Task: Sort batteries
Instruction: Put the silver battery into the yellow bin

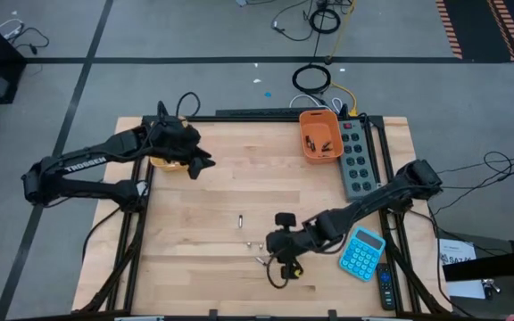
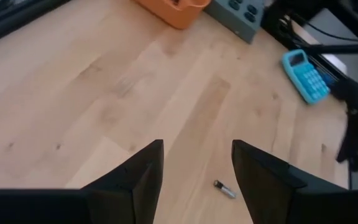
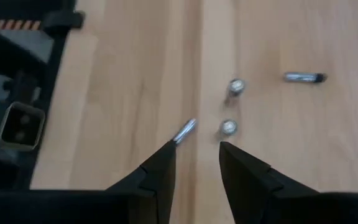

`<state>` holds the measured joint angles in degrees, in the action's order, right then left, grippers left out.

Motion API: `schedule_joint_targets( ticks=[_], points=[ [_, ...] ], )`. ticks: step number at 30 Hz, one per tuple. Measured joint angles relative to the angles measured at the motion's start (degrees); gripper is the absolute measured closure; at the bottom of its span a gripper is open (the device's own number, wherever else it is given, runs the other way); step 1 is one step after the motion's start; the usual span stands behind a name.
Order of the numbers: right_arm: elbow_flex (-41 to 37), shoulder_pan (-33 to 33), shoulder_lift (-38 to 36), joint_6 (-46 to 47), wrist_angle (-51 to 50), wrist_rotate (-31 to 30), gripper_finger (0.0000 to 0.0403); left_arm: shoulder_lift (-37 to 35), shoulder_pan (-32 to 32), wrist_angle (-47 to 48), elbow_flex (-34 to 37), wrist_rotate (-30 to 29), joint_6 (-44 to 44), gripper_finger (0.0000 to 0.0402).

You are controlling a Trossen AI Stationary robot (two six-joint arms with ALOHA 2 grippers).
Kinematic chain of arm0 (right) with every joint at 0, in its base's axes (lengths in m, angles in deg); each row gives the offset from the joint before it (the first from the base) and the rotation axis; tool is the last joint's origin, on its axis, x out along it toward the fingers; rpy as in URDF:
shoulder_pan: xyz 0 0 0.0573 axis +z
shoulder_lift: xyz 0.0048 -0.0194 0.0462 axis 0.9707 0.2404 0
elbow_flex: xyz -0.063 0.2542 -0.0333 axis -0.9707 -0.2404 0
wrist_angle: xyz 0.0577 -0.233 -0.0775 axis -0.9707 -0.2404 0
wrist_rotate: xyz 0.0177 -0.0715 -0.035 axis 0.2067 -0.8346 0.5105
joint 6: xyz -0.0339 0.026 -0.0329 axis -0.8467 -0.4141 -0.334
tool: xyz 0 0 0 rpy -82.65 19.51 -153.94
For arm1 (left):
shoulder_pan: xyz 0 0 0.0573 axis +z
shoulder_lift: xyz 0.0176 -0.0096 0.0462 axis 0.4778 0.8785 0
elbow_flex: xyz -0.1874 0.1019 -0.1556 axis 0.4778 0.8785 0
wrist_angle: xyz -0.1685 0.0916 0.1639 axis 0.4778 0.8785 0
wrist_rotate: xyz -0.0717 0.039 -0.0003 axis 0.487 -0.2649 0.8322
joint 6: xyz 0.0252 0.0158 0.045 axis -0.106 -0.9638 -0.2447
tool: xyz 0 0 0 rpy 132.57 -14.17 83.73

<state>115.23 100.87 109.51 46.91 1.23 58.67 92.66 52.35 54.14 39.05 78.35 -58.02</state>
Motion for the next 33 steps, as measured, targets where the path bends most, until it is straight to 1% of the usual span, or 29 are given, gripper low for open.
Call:
schedule_joint_targets(
  ticks=[3,6,10,12,14,16,22,33],
  points=[
    [-0.9,0.7,0.0,-0.4,0.1,-0.1,0.0268,0.0,-2.0,0.0,0.0,-3.7,2.4,0.0204],
    [-1.9,0.8,0.7,-0.1,1.5,-0.3,0.0239,0.0,-3.6,0.0,0.0,-6.9,3.9,0.0204],
    [-3.5,0.3,3.6,1.4,5.0,-0.5,0.0196,0.0,-5.2,-0.2,0.0,-8.6,6.3,0.0204],
    [-3.7,0.2,5.1,1.0,7.7,-2.5,0.018,0.0,-6.1,-0.2,0.1,-8.9,6.8,0.0204],
    [-3.6,0.2,6.6,0.5,9.2,-5.7,0.0172,0.0,-6.7,-0.1,0.1,-9.3,6.9,0.0204],
    [-3.6,0.1,8.1,0.7,10.0,-6.9,0.0171,0.0,-7.2,-0.1,0.1,-9.5,6.9,0.0204],
    [-3.6,-0.5,11.5,2.9,15.5,-6.5,0.0185,0.0,-7.9,-0.1,0.1,-9.5,6.9,0.0204],
    [-3.6,-2.0,12.0,2.8,15.5,-6.7,0.0192,0.0,-7.8,-0.1,0.1,-10.2,7.9,0.0204]
  ],
)
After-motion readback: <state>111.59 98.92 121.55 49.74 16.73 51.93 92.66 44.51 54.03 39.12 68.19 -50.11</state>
